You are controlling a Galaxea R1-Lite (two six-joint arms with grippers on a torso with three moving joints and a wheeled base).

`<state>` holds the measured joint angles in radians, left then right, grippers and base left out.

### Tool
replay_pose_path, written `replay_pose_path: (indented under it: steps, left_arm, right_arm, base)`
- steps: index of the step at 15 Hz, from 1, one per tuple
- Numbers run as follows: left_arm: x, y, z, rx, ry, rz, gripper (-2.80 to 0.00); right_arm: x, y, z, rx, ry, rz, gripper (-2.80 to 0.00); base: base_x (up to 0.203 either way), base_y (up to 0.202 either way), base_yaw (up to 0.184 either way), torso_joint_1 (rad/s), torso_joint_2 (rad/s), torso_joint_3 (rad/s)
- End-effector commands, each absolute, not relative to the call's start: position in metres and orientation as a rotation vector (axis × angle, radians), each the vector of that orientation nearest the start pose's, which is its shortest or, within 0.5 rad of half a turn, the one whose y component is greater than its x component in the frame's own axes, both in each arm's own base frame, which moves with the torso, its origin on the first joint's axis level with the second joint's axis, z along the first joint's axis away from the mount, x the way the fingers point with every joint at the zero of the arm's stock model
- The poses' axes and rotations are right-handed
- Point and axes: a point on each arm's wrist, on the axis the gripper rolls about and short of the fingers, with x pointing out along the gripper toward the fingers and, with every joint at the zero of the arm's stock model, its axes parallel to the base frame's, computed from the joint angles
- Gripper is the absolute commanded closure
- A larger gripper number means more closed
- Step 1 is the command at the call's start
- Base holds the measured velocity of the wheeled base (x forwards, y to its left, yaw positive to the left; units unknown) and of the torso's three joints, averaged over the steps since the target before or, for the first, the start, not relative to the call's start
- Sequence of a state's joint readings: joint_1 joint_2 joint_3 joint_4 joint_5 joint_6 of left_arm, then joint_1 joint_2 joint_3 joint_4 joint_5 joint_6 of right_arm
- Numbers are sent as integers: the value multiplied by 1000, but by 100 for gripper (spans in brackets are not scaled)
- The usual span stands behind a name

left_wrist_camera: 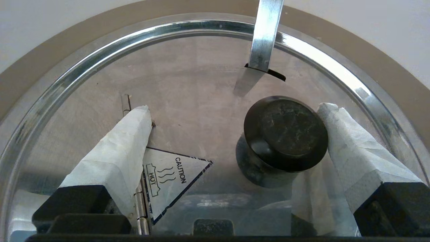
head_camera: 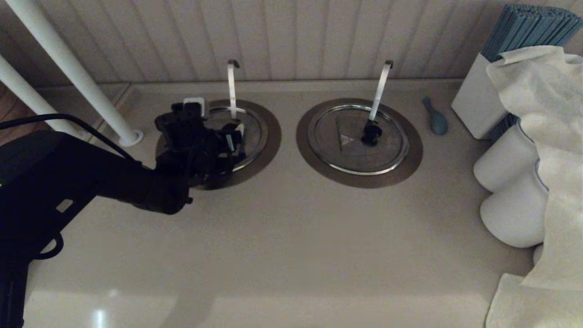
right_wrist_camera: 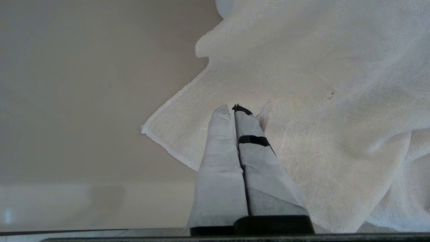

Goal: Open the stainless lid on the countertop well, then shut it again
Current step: Open the lid

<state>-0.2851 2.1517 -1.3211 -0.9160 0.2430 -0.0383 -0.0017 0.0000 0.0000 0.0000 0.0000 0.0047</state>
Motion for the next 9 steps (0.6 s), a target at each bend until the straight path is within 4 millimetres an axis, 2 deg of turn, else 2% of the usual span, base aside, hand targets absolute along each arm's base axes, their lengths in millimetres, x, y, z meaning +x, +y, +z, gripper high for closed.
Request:
replay_pose_path:
  steps: [1,9]
  left_arm:
    - [424,-118,180,-61,-82,-41,-280]
    - [415,-116,198,-74,-120,-42,-280]
  right_arm:
    - [-23,0,75,5,0,-2,0]
    - [-23,0,75,5,0,-2,0]
  base:
    - [0,0,0,0,0,0]
    - [0,0,0,0,0,0]
